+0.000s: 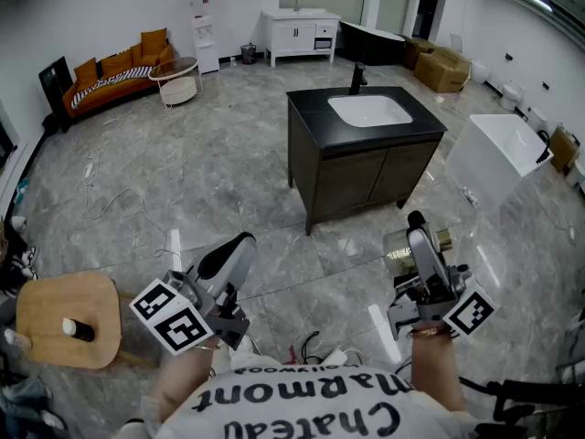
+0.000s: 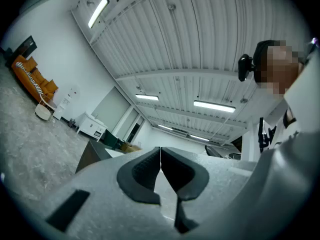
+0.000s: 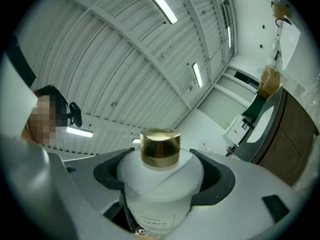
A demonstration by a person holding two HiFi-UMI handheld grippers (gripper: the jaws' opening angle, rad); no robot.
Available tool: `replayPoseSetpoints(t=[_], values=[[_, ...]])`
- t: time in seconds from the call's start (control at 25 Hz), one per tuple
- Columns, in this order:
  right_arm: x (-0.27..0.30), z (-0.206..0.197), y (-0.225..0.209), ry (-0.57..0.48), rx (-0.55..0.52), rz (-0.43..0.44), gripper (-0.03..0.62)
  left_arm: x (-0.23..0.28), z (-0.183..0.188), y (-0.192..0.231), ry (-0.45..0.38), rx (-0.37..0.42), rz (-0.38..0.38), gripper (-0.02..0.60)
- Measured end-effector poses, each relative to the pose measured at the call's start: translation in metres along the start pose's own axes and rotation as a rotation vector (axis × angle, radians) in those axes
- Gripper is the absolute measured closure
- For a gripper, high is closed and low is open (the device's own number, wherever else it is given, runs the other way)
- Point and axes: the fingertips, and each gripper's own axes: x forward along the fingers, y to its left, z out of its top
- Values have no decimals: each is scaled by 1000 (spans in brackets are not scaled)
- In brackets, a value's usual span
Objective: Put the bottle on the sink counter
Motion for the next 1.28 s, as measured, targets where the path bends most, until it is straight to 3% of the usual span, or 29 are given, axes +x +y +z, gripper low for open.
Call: replayPoseSetpoints(t=[0.36, 0.72, 0.96, 1.28], values=[[40, -17, -13, -8, -15, -16, 246, 4, 17, 45, 0, -16, -29, 565], [127, -41, -21, -126, 28, -29, 246, 11, 76, 130, 40, 2, -96, 565], [177, -63, -18, -154, -10, -44, 246, 11, 110, 175, 58, 14, -148, 565], [203, -106, -27, -150, 23, -82, 246, 5, 105, 218, 97, -24, -196, 565]])
